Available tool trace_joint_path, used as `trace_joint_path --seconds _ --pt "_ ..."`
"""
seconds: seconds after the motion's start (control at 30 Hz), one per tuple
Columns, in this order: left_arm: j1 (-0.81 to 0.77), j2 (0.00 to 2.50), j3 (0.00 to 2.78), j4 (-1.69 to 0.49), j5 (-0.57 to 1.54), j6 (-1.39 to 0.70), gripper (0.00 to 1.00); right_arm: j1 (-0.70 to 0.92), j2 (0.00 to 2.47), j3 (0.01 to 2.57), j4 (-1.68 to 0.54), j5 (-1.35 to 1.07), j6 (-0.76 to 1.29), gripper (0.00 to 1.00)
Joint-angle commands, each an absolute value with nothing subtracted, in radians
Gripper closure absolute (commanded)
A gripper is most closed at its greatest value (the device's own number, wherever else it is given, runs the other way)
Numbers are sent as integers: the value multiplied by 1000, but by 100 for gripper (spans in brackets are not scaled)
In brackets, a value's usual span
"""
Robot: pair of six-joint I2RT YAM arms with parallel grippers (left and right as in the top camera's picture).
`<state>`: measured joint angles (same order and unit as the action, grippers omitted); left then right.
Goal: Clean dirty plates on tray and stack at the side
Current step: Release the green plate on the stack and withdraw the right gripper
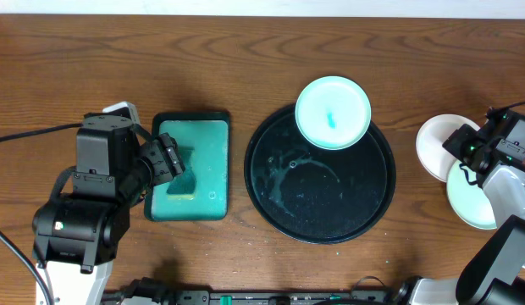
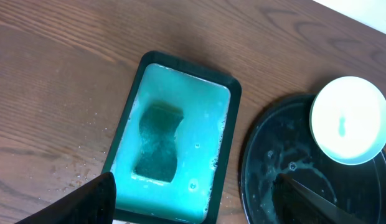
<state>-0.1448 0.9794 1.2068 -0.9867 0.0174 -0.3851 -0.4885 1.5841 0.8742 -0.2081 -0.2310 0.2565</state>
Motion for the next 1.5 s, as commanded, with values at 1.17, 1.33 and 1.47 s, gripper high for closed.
trace_joint_path --seconds 1.17,1.33,1.47 --pt "-141 979 1229 -987 15 -377 20 -486 1549 883 -424 97 329 66" --pt "-141 979 1229 -987 15 -377 20 -486 1613 883 -425 97 329 73" --pt "-141 979 1229 -987 15 -377 20 -487 1678 883 -411 97 328 88"
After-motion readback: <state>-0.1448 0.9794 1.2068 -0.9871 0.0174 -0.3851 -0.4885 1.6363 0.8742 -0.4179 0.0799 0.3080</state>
